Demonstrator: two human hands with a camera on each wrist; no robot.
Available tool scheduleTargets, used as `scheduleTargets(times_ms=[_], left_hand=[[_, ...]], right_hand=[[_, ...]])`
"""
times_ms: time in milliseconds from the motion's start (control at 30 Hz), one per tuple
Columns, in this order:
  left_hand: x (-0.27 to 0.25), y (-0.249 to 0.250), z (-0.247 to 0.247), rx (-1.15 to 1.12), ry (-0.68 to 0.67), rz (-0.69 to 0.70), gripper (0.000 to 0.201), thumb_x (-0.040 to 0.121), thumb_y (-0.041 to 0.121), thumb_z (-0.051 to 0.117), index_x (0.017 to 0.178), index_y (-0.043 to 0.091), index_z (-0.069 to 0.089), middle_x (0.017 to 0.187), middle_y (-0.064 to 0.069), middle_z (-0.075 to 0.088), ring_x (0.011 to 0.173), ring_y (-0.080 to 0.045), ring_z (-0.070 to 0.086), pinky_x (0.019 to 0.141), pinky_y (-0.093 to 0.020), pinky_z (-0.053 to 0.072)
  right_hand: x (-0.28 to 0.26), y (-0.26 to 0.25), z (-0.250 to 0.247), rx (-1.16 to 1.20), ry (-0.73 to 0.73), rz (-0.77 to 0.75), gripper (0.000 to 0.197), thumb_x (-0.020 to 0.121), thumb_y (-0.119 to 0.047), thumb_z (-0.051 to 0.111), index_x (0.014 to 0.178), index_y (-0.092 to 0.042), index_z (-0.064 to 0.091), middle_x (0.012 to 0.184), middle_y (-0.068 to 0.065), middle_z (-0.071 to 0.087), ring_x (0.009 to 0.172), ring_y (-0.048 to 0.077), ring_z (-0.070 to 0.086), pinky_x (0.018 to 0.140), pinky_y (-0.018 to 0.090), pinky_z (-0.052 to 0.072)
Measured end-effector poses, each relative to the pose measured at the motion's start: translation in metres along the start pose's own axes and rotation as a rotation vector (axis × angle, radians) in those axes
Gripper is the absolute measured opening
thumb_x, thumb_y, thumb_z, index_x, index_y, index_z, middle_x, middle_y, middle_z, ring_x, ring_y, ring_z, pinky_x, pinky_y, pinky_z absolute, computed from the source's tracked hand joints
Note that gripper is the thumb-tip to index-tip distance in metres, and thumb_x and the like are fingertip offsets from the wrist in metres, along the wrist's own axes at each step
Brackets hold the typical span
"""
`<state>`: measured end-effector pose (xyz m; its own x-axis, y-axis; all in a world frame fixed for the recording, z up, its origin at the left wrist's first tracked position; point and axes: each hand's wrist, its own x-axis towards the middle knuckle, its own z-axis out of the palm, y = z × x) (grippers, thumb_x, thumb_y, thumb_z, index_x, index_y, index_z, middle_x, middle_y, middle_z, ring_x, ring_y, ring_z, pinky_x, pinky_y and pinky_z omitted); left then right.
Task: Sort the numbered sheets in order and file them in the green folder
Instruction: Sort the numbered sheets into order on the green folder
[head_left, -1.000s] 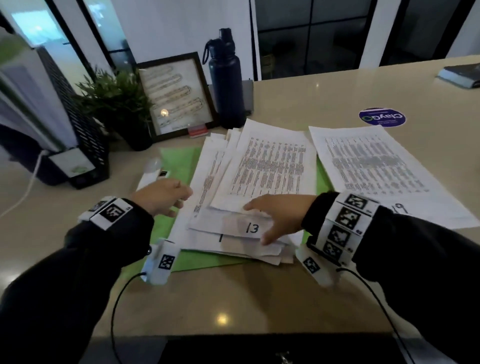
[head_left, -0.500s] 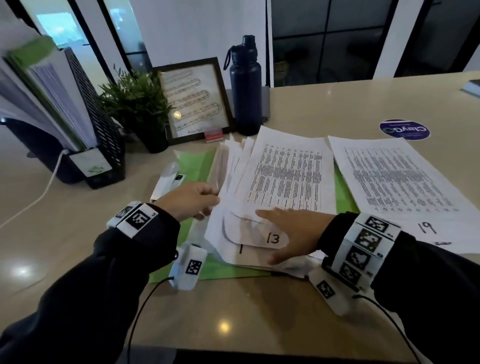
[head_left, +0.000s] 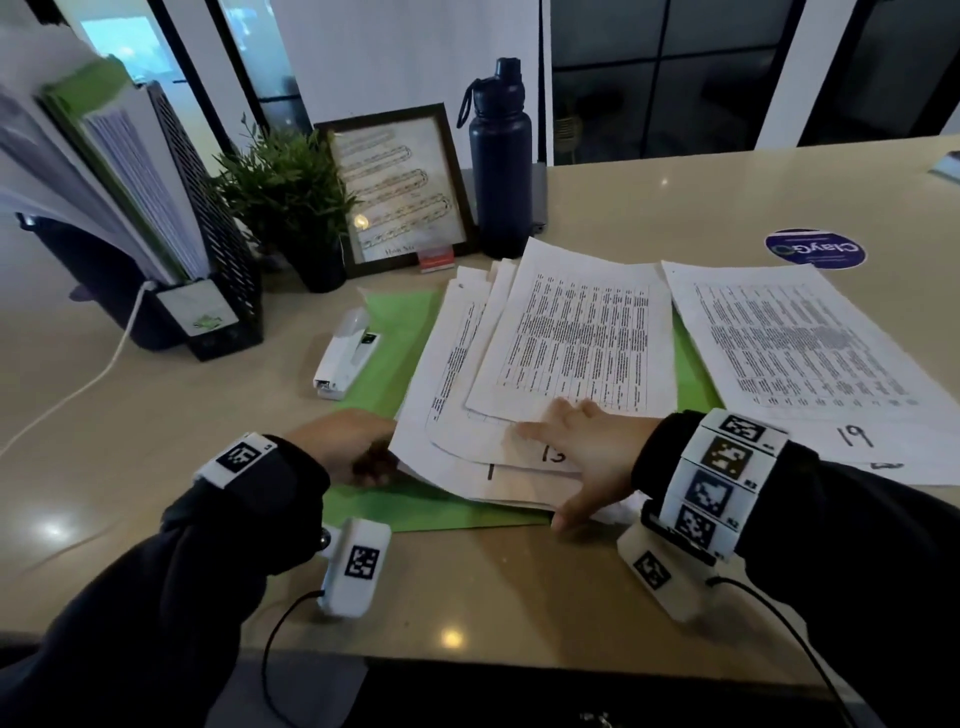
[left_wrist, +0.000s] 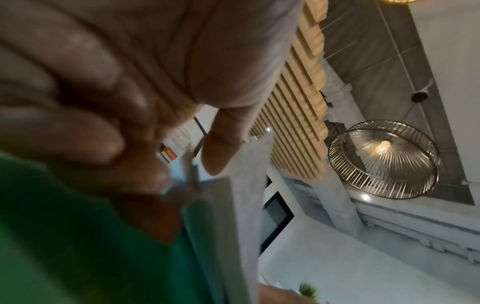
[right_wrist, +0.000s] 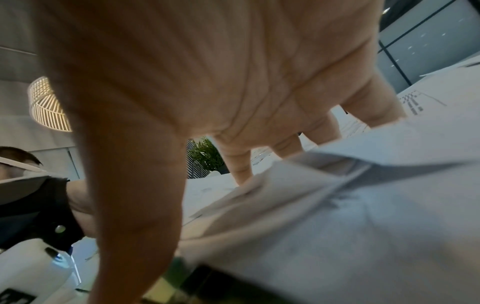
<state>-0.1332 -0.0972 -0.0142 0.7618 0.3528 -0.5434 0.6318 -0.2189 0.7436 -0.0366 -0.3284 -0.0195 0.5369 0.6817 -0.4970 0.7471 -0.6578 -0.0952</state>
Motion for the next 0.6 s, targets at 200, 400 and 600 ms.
scheduleTargets(times_ms=[200,400,600], left_hand=[[-0.002,0.012,0.017,-0.177,-0.073,0.205,0.014,0.091,0.002,0.050,0.081,0.001,0.058,0.062,-0.007,0.057,0.046,-0.011,0.050,0.044,-0.019,0.043],[-0.006,0.058,0.042,-0.324,-0.224,0.393,0.019,0.091,0.018,0.054,0.106,0.006,0.058,0.107,-0.009,0.058,0.096,-0.019,0.057,0.086,-0.042,0.050],[-0.001,0.064,0.066,-0.112,-0.154,0.498,0.038,0.094,0.031,0.049,0.131,0.031,0.042,0.136,0.008,0.037,0.120,-0.015,0.042,0.093,-0.047,0.046]], right_hand=[[0.001,-0.001,0.001,-0.016,0.014,0.005,0.107,0.063,-0.069,0.067,0.144,-0.041,0.003,0.147,0.007,0.017,0.135,0.035,0.021,0.100,0.056,0.037],[-0.007,-0.005,-0.007,0.218,0.149,0.011,0.068,0.083,-0.056,0.057,0.131,-0.011,0.040,0.118,0.012,0.052,0.104,0.028,0.052,0.087,0.033,0.043],[-0.011,0.019,-0.008,0.792,0.472,0.150,0.027,0.098,-0.026,0.045,0.098,-0.006,0.062,0.083,0.008,0.059,0.083,0.023,0.054,0.065,0.026,0.041]])
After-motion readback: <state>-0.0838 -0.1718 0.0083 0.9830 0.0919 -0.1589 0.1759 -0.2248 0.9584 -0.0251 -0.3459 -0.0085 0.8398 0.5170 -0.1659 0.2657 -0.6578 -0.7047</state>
